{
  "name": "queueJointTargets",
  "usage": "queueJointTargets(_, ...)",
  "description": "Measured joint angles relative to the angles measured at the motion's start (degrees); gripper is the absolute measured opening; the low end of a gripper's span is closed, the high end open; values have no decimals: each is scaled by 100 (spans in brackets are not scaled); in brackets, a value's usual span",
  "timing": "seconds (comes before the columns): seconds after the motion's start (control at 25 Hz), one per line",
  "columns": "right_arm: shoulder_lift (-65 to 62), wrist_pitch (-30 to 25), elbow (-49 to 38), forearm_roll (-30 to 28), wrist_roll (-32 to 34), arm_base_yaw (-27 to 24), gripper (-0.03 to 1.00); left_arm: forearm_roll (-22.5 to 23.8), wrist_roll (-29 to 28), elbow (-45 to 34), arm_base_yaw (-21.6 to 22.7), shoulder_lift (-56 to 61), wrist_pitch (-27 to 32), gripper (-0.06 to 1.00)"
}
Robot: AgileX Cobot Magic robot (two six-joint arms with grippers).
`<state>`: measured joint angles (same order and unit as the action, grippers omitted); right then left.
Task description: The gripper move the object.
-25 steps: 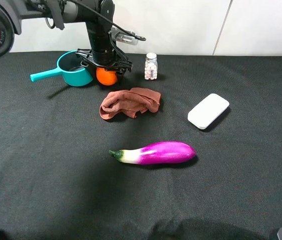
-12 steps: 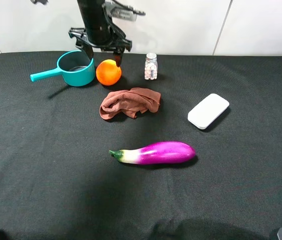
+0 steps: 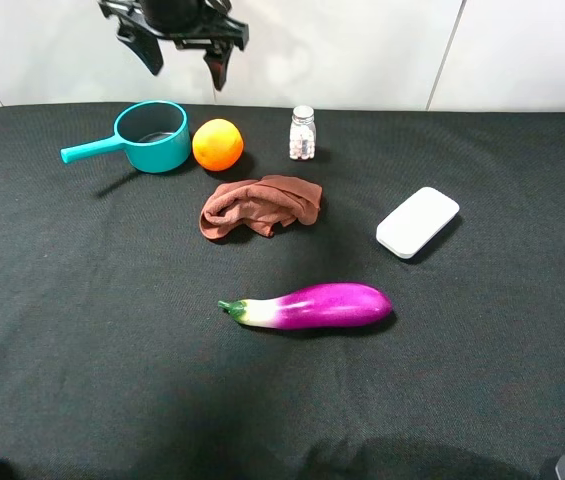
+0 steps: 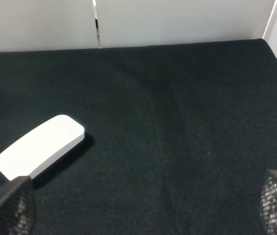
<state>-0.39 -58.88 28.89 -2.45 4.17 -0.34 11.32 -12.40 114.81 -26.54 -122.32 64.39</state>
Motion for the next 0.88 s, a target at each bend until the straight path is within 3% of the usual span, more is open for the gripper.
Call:
queueJointTargets(0.52,0,0,0,0,0,0,69,36,221,-120,0,1449,318,83)
queueJointTargets(0.88,0,0,0,0,0,0,69,36,426,-2399,0,3043,118,83)
